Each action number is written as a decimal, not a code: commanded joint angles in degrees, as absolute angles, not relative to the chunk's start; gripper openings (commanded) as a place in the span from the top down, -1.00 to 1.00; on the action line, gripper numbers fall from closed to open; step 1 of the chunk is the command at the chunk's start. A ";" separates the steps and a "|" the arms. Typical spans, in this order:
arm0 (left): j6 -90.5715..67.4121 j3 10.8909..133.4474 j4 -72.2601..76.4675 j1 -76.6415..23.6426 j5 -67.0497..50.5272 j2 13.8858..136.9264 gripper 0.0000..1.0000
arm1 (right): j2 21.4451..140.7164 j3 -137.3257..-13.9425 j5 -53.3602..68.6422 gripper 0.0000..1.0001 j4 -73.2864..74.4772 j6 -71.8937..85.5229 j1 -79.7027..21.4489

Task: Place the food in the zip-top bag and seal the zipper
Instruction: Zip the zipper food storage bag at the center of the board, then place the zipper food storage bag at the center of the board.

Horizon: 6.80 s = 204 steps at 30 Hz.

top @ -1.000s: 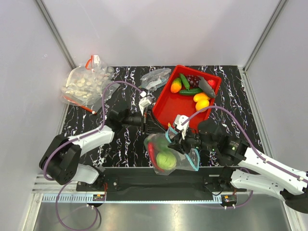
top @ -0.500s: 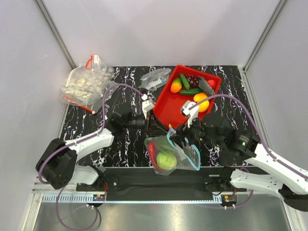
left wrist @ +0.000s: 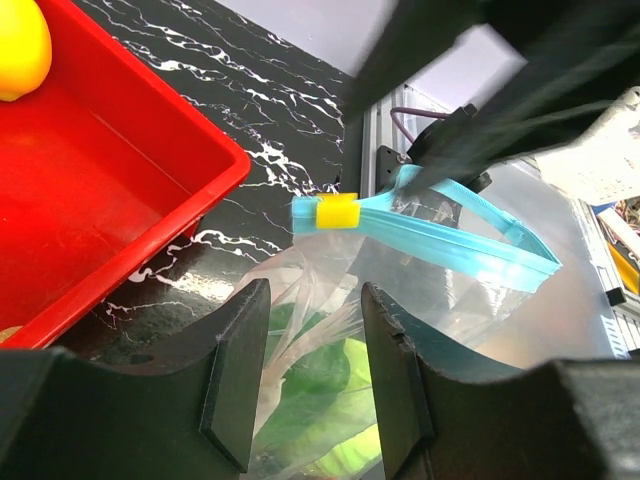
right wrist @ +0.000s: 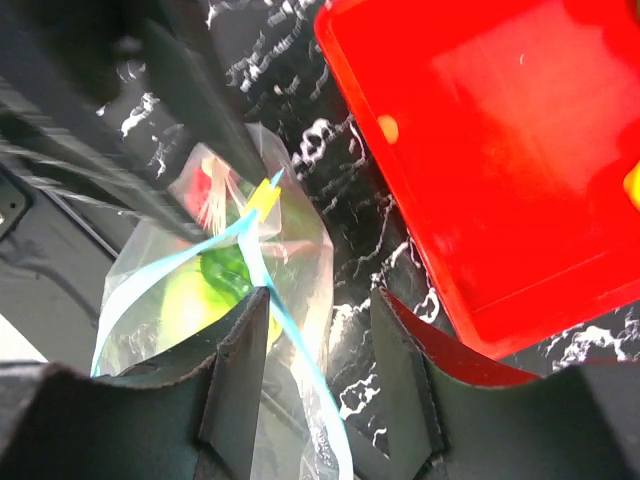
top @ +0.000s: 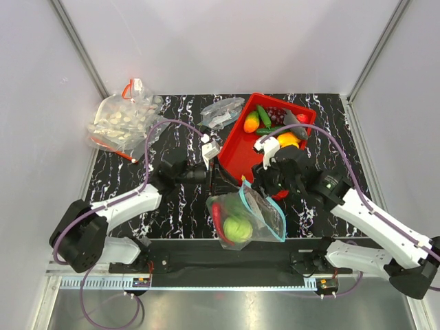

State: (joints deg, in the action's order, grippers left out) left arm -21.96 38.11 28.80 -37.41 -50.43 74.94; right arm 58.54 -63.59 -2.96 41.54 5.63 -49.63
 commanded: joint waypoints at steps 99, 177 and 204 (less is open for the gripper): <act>-28.25 45.70 37.23 -29.53 -64.79 74.81 0.25 | 60.91 -62.40 32.16 1.00 13.27 -5.45 -39.99; -31.20 42.55 3.96 -21.37 -11.09 53.97 1.00 | 63.46 -66.27 28.75 1.00 36.11 -1.41 -39.11; -33.66 44.55 12.04 -13.53 -16.09 62.57 1.00 | 60.82 -62.58 10.13 1.00 33.40 5.27 -39.02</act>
